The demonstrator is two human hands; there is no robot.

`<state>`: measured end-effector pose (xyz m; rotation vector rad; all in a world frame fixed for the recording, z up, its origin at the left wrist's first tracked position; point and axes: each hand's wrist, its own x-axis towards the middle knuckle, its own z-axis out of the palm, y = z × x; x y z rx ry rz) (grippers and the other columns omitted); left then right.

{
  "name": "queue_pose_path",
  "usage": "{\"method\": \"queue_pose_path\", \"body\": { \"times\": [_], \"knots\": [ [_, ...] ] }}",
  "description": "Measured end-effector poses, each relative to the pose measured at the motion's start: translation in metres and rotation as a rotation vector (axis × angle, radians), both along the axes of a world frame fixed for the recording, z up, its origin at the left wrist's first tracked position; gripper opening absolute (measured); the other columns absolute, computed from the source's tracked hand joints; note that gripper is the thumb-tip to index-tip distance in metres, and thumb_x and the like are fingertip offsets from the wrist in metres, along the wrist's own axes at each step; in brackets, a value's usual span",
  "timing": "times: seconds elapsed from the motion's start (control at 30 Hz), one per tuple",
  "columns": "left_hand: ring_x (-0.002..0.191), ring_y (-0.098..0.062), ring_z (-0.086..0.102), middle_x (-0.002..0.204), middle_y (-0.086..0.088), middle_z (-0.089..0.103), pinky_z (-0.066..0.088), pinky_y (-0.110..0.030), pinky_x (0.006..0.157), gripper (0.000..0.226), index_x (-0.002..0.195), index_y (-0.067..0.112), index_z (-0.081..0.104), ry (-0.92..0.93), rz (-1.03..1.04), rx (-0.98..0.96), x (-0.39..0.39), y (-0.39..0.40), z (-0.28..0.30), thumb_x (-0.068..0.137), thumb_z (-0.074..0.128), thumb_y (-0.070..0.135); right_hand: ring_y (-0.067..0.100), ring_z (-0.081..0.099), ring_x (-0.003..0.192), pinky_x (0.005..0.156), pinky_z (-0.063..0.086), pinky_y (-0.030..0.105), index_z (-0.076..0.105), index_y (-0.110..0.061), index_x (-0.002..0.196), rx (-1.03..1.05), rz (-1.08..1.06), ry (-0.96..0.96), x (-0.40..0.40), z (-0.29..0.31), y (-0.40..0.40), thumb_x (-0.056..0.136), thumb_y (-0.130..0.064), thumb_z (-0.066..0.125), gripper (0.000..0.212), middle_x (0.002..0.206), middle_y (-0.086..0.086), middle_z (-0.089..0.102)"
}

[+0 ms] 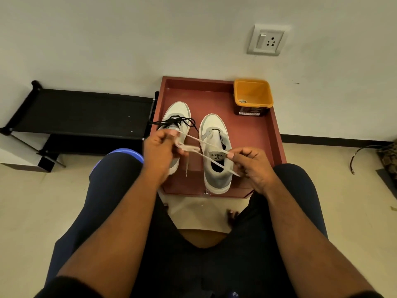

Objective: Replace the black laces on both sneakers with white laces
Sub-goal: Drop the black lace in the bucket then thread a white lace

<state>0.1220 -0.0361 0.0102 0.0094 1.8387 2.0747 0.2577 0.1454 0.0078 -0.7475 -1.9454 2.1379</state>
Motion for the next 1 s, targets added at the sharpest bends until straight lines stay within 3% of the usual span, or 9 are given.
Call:
{"method": "queue_pose_path", "body": {
  "times": [0.17, 0.3, 0.43, 0.5, 0.6, 0.7, 0.83, 0.93, 1.0],
  "knots": [
    [0.071, -0.02, 0.071, 0.092, -0.018, 0.063, 0.06, -0.038, 0.068, 0.01, 0.105, 0.008, 0.055, -0.066, 0.596, 0.136, -0.031, -0.017, -0.015, 0.101, 0.046, 0.012, -0.003, 0.054, 0.051, 0.054, 0.045, 0.012, 0.071, 0.004, 0.092, 0.216, 0.066, -0.055, -0.001, -0.002, -0.002, 0.083, -0.002, 0.07, 0.011, 0.066, 0.0, 0.065],
    [0.14, -0.023, 0.037, 0.159, 0.001, 0.021, 0.058, -0.029, 0.082, 0.086, 0.15, 0.041, 0.012, 0.422, 0.268, -0.351, -0.019, -0.012, -0.014, 0.089, 0.057, 0.001, -0.004, 0.059, 0.055, 0.057, 0.047, 0.01, 0.071, -0.001, 0.088, 0.224, 0.067, -0.022, -0.006, -0.004, -0.007, 0.082, 0.002, 0.069, 0.007, 0.059, -0.011, 0.068],
    [0.134, -0.003, 0.033, 0.158, 0.007, 0.025, 0.041, -0.023, 0.101, 0.065, 0.146, 0.041, 0.033, 0.557, -0.508, -0.541, 0.022, 0.015, -0.011, 0.09, 0.065, 0.027, -0.004, 0.059, 0.053, 0.055, 0.045, 0.009, 0.07, 0.0, 0.088, 0.209, 0.056, 0.033, -0.01, -0.001, -0.011, 0.084, 0.003, 0.067, 0.007, 0.058, -0.012, 0.067],
    [0.107, -0.012, 0.06, 0.13, -0.003, 0.062, 0.052, -0.031, 0.089, 0.036, 0.122, 0.029, 0.064, 0.384, -0.639, -0.448, 0.027, 0.019, -0.019, 0.087, 0.07, 0.027, -0.004, 0.059, 0.053, 0.054, 0.045, 0.008, 0.07, 0.004, 0.091, 0.214, 0.055, 0.037, -0.011, -0.002, -0.011, 0.084, 0.004, 0.066, 0.008, 0.058, -0.011, 0.067],
    [0.062, -0.014, 0.067, 0.072, -0.004, 0.071, 0.057, -0.029, 0.062, 0.007, 0.084, 0.02, 0.072, 0.256, -0.57, -0.396, 0.017, 0.019, -0.016, 0.087, 0.069, 0.015, -0.004, 0.058, 0.054, 0.055, 0.045, 0.009, 0.072, -0.001, 0.09, 0.26, 0.062, -0.001, -0.011, -0.004, -0.007, 0.083, 0.001, 0.069, 0.007, 0.06, -0.009, 0.067],
    [0.058, 0.001, 0.06, 0.071, 0.006, 0.066, 0.048, -0.013, 0.06, 0.006, 0.085, 0.015, 0.071, 0.451, -0.332, -0.512, -0.01, 0.018, -0.007, 0.088, 0.067, 0.013, 0.0, 0.057, 0.058, 0.061, 0.047, 0.013, 0.073, -0.017, 0.086, 0.313, 0.077, -0.06, -0.01, -0.01, 0.001, 0.083, -0.005, 0.071, 0.012, 0.07, 0.001, 0.067],
    [0.055, -0.005, 0.061, 0.078, -0.003, 0.068, 0.048, -0.016, 0.054, 0.012, 0.09, 0.01, 0.07, 0.599, -0.003, -0.553, -0.055, 0.023, 0.005, 0.093, 0.06, 0.016, 0.005, 0.054, 0.06, 0.062, 0.047, 0.018, 0.072, -0.023, 0.082, 0.37, 0.007, -0.075, -0.011, -0.012, 0.011, 0.088, -0.016, 0.069, 0.009, 0.067, 0.0, 0.065],
    [0.048, -0.006, 0.062, 0.074, -0.009, 0.067, 0.049, -0.017, 0.045, 0.015, 0.089, 0.005, 0.067, 0.585, 0.051, -0.515, -0.083, 0.035, 0.024, 0.095, 0.056, 0.014, 0.012, 0.05, 0.059, 0.053, 0.043, 0.018, 0.073, -0.015, 0.088, 0.376, 0.055, -0.178, -0.011, -0.01, 0.018, 0.09, -0.02, 0.066, 0.009, 0.07, 0.001, 0.066],
    [0.06, -0.011, 0.066, 0.077, -0.008, 0.068, 0.056, -0.025, 0.056, 0.016, 0.087, 0.005, 0.068, 0.657, -0.003, -0.547, -0.101, 0.051, 0.039, 0.093, 0.057, 0.014, 0.01, 0.05, 0.058, 0.051, 0.045, 0.016, 0.072, -0.01, 0.09, 0.358, 0.108, -0.247, -0.012, -0.011, 0.021, 0.091, -0.017, 0.065, 0.01, 0.073, 0.005, 0.065]
  ]
}}
